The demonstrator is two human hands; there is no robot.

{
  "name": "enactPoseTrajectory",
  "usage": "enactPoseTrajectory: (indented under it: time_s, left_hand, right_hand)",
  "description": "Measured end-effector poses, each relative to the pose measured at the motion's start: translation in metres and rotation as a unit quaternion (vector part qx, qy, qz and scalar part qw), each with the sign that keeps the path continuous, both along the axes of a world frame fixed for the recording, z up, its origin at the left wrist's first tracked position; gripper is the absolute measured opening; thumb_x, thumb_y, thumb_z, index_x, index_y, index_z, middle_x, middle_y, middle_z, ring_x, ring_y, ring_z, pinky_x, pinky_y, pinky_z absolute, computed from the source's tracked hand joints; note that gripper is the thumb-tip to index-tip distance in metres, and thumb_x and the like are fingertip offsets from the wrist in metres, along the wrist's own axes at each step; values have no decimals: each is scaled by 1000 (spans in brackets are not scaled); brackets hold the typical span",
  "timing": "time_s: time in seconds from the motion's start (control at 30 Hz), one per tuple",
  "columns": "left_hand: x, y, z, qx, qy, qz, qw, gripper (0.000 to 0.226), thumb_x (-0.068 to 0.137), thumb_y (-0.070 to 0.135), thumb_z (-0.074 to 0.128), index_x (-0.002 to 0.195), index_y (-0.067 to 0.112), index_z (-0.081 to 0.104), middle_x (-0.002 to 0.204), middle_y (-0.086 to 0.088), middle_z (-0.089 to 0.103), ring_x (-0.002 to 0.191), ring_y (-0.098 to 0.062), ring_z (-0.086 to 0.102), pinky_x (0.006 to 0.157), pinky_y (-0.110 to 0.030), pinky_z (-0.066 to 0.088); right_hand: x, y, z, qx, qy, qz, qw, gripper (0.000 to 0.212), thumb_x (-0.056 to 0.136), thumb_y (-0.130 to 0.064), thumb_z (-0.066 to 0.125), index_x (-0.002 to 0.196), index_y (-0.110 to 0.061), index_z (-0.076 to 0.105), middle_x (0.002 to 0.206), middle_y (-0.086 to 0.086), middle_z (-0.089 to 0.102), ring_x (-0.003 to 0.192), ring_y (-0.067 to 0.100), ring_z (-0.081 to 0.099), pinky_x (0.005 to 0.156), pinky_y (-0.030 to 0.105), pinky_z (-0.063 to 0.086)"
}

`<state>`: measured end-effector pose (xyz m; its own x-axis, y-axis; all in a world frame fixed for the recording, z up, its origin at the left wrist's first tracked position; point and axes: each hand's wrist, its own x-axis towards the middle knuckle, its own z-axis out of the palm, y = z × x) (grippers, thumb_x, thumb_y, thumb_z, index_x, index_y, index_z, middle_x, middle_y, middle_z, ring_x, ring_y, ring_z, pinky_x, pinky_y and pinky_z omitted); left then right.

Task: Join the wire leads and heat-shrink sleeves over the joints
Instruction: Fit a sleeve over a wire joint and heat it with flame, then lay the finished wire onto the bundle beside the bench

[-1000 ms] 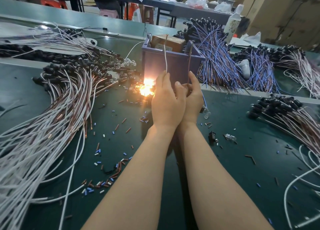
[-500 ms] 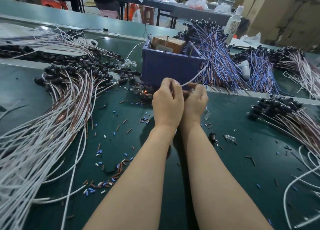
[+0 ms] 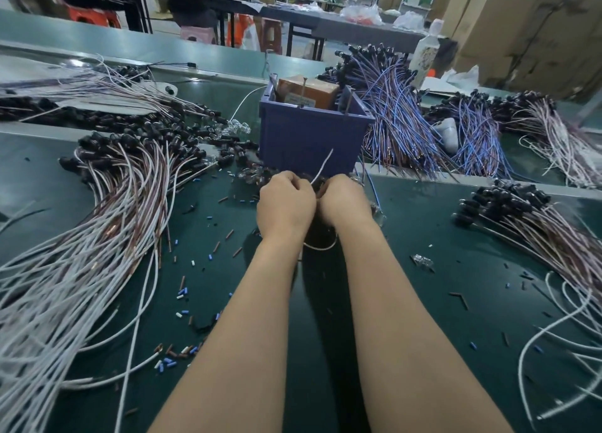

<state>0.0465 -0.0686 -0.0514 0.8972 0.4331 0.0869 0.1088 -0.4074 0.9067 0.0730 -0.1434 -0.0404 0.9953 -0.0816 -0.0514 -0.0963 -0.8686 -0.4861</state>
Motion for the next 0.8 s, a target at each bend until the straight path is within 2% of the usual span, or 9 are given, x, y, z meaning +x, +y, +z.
enactPoseTrajectory:
  time_s: [0.13, 0.23, 0.3, 0.37, 0.43, 0.53, 0.6, 0.7, 0.8]
  left_hand:
    - [0, 2, 12, -21, -4, -22, 1000, 19, 86, 12, 45, 85, 16, 64, 90, -8, 68, 81, -22, 55, 69, -28, 41]
    - [-1, 0, 21, -124, 16, -68, 990, 15, 85, 9, 48, 84, 13, 63, 85, -11, 66, 79, -24, 58, 74, -33, 50]
    - [-4, -7, 28, -178, 17, -119, 977, 17, 88, 8, 47, 87, 9, 65, 86, -14, 66, 80, -26, 60, 77, -34, 52]
    - [-6, -16, 38, -152, -13, -153, 976, 23, 93, 10, 48, 99, 4, 69, 94, -17, 69, 84, -25, 62, 83, -38, 53]
    - [-7, -27, 50, -92, -52, -160, 981, 25, 97, 17, 47, 103, 8, 70, 94, -11, 69, 85, -20, 60, 83, -33, 50]
    - [-6, -50, 67, -122, -98, -196, 968, 22, 97, 14, 49, 101, 6, 69, 88, -7, 65, 71, -10, 58, 65, -16, 49]
    - [-5, -74, 77, -165, -113, -214, 956, 20, 95, 12, 54, 104, 1, 67, 81, -5, 63, 55, 0, 53, 49, -8, 40]
    - [-7, -122, 92, -249, -93, -272, 925, 19, 92, 8, 58, 106, -5, 62, 75, -5, 59, 53, -3, 54, 48, -12, 39]
    - [-6, -176, 99, -271, -68, -290, 915, 4, 93, 10, 57, 95, 6, 58, 67, -2, 54, 52, -6, 50, 49, -16, 40]
  right_hand:
    - [-5, -5, 1, 115, -119, -30, 986, 14, 91, -19, 57, 101, -10, 62, 104, 8, 66, 101, 27, 58, 75, 27, 38]
    - [-13, -11, 12, 250, -186, -21, 950, 4, 91, -18, 59, 88, -15, 58, 78, -3, 60, 84, 20, 60, 79, 31, 46]
    - [-18, -16, 20, 282, -199, -11, 938, 7, 90, -18, 59, 84, -18, 57, 72, -6, 59, 79, 20, 61, 79, 36, 50]
    - [-21, -24, 28, 283, -205, -11, 937, 6, 89, -18, 59, 84, -19, 58, 72, -4, 62, 77, 21, 62, 76, 38, 50]
    - [-24, -37, 35, 294, -221, -8, 930, 6, 89, -14, 58, 84, -17, 58, 66, -2, 58, 65, 18, 57, 67, 34, 48]
    - [-31, -65, 46, 378, -228, 2, 897, 12, 92, -10, 56, 83, -18, 55, 64, 3, 56, 52, 13, 51, 55, 26, 45]
    - [-39, -90, 52, 430, -224, -4, 875, 17, 95, -14, 53, 80, -21, 53, 63, 3, 54, 40, 5, 44, 43, 19, 37]
    - [-53, -134, 58, 438, -227, -33, 869, 26, 99, -19, 48, 74, -19, 56, 60, -1, 54, 35, 1, 36, 36, 15, 30]
    - [-75, -189, 63, 367, -233, -112, 894, 30, 98, -24, 49, 72, -18, 63, 59, -1, 55, 45, 7, 44, 44, 17, 37]
